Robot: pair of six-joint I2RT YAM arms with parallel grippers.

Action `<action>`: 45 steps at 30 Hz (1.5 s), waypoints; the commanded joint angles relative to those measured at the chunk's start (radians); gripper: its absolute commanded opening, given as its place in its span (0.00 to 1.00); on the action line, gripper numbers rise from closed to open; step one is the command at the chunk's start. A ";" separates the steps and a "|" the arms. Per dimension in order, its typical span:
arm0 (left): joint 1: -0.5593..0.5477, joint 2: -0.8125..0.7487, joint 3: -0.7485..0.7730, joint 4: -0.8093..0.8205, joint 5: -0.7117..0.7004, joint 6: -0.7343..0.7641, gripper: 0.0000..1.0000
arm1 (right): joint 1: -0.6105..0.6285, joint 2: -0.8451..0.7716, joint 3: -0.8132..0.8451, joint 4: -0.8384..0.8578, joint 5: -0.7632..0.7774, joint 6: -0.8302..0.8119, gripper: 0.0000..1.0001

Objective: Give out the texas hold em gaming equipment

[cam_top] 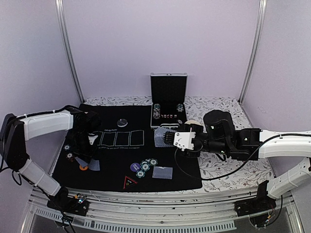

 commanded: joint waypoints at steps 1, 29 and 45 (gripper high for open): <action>-0.006 0.022 0.029 -0.017 -0.041 -0.024 0.00 | -0.005 -0.033 -0.003 0.025 -0.001 0.002 0.55; 0.024 0.091 0.083 -0.084 -0.188 -0.089 0.10 | -0.006 -0.049 -0.004 0.013 0.005 0.000 0.55; -0.128 0.097 0.141 0.074 -0.078 -0.038 0.31 | -0.006 -0.041 -0.003 0.003 -0.001 0.003 0.55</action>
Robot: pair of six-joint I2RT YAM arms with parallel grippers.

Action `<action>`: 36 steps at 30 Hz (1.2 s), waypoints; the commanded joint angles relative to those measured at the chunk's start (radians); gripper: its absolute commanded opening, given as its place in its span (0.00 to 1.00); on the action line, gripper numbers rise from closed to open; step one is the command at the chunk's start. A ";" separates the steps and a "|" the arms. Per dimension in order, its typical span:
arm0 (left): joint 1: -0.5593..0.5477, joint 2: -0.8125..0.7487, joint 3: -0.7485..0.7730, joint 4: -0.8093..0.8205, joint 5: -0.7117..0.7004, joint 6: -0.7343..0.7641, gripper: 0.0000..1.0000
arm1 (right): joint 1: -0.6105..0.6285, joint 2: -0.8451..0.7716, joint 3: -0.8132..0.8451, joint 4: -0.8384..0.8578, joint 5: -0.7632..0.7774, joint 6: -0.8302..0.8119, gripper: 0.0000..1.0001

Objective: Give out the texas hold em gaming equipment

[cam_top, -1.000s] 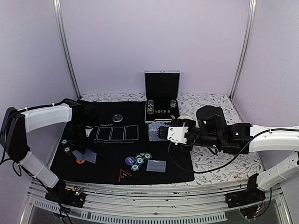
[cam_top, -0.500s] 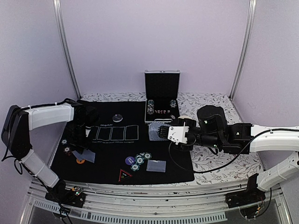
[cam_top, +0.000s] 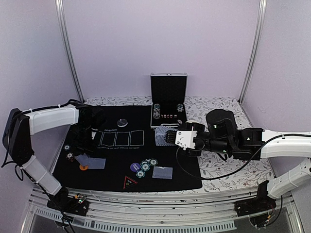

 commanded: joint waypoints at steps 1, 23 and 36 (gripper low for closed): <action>-0.131 0.023 0.027 0.185 0.132 0.060 0.31 | -0.005 -0.017 -0.001 0.006 -0.001 0.008 0.55; -0.216 0.263 -0.028 0.135 -0.137 -0.056 0.38 | -0.005 0.002 0.015 -0.012 -0.009 0.034 0.55; -0.246 0.216 -0.065 0.070 -0.135 -0.096 0.39 | -0.006 -0.001 0.020 -0.024 -0.010 0.038 0.55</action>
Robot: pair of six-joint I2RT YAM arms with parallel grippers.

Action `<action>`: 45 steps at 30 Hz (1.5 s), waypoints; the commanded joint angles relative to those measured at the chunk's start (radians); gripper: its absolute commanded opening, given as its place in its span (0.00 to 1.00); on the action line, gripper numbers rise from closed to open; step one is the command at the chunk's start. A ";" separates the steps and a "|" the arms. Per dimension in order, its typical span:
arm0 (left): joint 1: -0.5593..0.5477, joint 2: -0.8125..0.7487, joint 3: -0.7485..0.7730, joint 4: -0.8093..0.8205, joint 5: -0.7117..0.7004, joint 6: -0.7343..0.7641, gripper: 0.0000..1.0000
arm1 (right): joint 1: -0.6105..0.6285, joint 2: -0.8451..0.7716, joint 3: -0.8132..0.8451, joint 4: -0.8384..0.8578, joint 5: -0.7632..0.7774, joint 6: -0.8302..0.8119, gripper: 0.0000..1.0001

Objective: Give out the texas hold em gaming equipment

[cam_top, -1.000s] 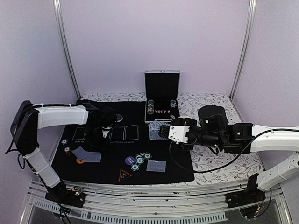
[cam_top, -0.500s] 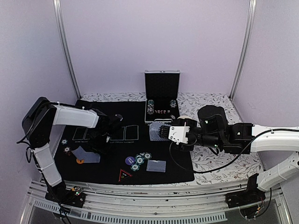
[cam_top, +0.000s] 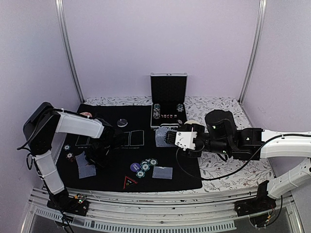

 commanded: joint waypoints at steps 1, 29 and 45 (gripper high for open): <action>-0.019 -0.035 -0.006 -0.020 0.001 -0.016 0.39 | -0.006 -0.006 0.019 -0.005 -0.008 0.020 0.55; -0.205 -0.649 -0.176 1.164 0.838 -0.047 0.98 | 0.027 0.070 0.068 0.011 -0.042 0.020 0.54; -0.271 -0.558 -0.081 1.061 0.564 -0.014 0.92 | 0.037 0.112 0.104 0.018 -0.055 0.008 0.54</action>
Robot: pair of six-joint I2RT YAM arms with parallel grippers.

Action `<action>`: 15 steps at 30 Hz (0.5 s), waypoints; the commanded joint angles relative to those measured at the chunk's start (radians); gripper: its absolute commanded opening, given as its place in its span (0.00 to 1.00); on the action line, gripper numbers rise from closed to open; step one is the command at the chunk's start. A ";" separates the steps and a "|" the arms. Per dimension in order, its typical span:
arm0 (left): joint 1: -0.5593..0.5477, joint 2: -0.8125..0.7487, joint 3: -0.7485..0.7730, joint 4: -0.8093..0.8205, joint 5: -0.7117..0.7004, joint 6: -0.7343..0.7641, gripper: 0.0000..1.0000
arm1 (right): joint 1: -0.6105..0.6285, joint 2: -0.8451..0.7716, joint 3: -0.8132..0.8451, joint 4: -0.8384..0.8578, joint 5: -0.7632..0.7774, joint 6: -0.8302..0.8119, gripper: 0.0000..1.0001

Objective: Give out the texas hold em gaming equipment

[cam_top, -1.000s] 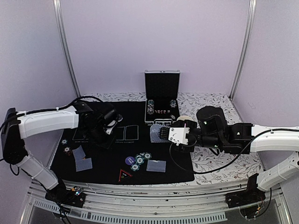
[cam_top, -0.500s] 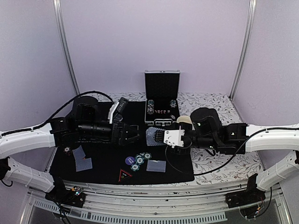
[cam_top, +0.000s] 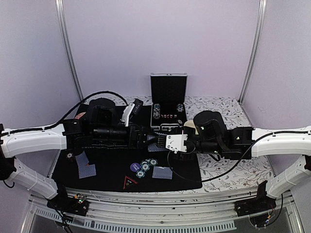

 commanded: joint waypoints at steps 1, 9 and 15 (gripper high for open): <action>-0.015 -0.028 0.011 -0.018 -0.084 0.016 0.89 | 0.007 0.006 0.033 0.028 -0.006 -0.001 0.54; -0.017 0.014 0.020 -0.025 0.001 0.022 0.81 | 0.007 0.003 0.030 0.029 0.000 -0.005 0.54; -0.017 0.024 0.027 -0.036 -0.004 0.026 0.78 | 0.007 -0.013 0.019 0.030 0.007 0.000 0.54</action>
